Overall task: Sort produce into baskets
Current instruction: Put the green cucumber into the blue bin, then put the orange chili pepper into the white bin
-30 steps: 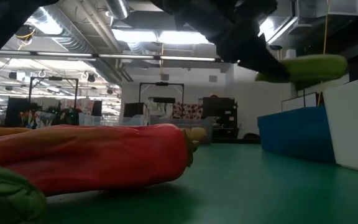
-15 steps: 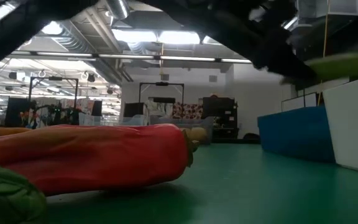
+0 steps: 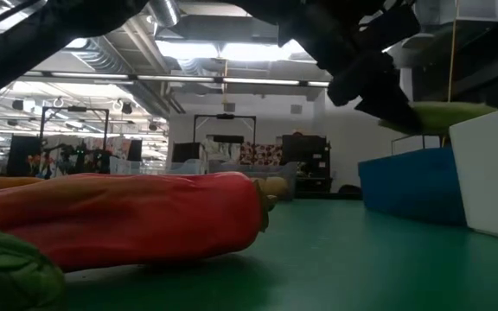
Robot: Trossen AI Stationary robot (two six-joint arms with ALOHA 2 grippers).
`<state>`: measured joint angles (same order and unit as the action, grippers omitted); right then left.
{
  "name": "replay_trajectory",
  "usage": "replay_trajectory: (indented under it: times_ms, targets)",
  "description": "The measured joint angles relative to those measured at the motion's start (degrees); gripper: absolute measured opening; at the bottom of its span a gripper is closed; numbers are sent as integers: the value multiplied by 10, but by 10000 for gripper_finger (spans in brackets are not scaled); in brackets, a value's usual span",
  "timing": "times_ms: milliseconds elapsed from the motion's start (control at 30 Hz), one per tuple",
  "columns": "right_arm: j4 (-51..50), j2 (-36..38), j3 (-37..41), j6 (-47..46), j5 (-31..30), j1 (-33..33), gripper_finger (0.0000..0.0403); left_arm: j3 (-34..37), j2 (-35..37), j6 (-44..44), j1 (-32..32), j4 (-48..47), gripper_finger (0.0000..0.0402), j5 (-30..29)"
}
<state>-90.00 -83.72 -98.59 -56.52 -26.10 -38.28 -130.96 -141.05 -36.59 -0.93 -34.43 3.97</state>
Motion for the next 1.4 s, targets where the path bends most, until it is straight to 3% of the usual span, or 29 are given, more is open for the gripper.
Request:
replay_trajectory:
  times_ms: [433, 633, 800, 900, 1000, 1167, 1300, 1400]
  targets:
    - [0, 0, 0, -1, 0, 0, 230, 1, -3, -10, 8, -18, 257, -31]
    - [0, 0, 0, -1, 1, 0, 230, -11, 46, 51, 25, -183, 257, -64]
    - [0, 0, 0, 0, -9, -4, 230, -14, 139, 155, 51, -436, 256, -64]
    - [0, 0, 0, 4, -29, -4, 230, -12, 194, 246, 88, -531, 257, -64]
    - [0, 0, 0, 7, -40, -4, 230, 0, 255, 334, 142, -557, 257, -93]
    - [1, 0, 0, 7, -45, -4, 230, 62, 309, 484, 258, -551, 257, -205]
    - [1, 0, 0, 10, -44, -4, 230, 144, 323, 622, 332, -556, 257, -335]
    - [1, 0, 0, 16, -44, -4, 230, 228, 321, 730, 343, -555, 257, -360]
